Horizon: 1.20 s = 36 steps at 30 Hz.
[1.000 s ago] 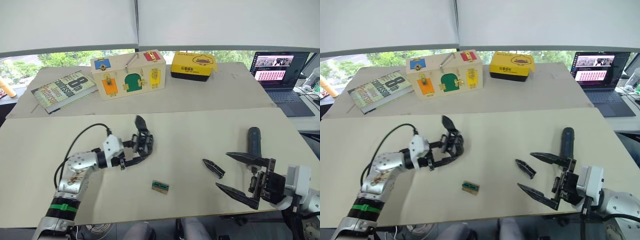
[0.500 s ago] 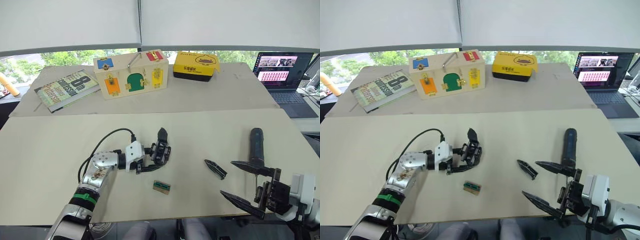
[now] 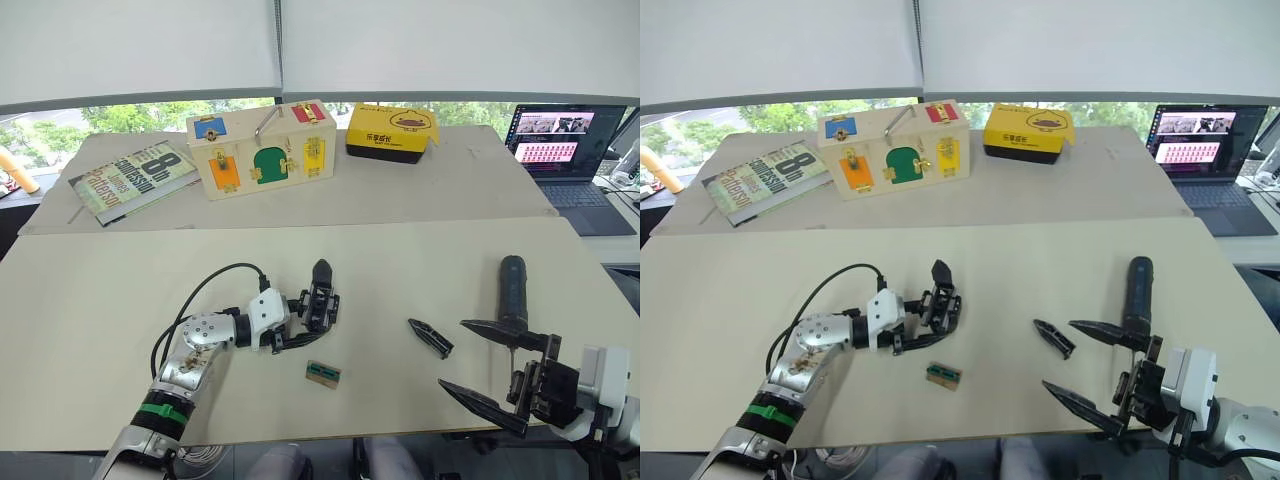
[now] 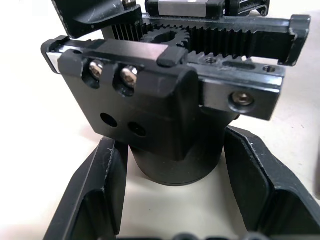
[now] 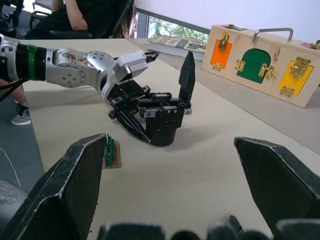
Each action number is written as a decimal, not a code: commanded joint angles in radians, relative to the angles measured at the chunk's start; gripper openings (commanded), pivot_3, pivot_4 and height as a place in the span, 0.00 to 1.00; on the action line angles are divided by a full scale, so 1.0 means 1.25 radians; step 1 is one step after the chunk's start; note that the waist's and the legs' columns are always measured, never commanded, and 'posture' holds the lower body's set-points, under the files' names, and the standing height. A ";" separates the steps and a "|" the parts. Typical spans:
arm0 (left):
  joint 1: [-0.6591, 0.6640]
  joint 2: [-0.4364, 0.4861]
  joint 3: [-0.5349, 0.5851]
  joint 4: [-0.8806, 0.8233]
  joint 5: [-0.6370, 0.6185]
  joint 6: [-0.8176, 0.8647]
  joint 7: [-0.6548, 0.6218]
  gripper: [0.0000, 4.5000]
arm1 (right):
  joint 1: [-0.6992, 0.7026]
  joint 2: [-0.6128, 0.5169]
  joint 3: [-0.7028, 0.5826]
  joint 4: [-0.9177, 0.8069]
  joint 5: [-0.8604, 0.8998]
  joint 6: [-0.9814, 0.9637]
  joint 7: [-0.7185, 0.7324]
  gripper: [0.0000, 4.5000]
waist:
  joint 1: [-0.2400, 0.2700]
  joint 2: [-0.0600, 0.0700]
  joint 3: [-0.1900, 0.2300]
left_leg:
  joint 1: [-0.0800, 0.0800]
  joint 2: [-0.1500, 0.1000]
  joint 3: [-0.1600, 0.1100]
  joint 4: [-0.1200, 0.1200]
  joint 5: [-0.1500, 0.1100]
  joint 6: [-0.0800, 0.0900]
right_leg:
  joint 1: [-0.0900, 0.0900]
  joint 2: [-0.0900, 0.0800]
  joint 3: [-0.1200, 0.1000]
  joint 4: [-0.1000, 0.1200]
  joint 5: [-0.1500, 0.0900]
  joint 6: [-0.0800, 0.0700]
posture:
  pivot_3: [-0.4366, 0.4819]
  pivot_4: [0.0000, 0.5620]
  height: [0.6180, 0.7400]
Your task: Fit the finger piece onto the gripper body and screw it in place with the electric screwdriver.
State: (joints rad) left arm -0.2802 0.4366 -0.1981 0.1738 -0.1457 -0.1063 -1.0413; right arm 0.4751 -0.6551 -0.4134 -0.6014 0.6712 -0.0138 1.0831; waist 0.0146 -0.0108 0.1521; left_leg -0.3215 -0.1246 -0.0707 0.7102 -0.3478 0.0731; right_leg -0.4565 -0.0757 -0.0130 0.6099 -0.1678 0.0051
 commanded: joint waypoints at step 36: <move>0.195 0.297 0.298 -0.183 -0.356 0.176 -0.260 0.98 | -0.031 -0.226 -0.054 -0.180 0.070 0.551 -0.375 1.00 | -0.006 0.003 0.000 | 0.001 0.000 0.001 -0.001 -0.003 -0.005 | 0.000 -0.001 0.000 0.000 0.000 0.000 | 0.48 0.27 1.00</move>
State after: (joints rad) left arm -0.0379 0.7874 0.1474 -0.0082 -0.5563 0.0908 -1.3560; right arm 0.4689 -0.9029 -0.4935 -0.7861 0.6969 0.5395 0.6840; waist 0.0066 -0.0065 0.1518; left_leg -0.3206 -0.1244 -0.0696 0.7087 -0.3514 0.0670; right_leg -0.4562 -0.0767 -0.0126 0.6096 -0.1679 0.0049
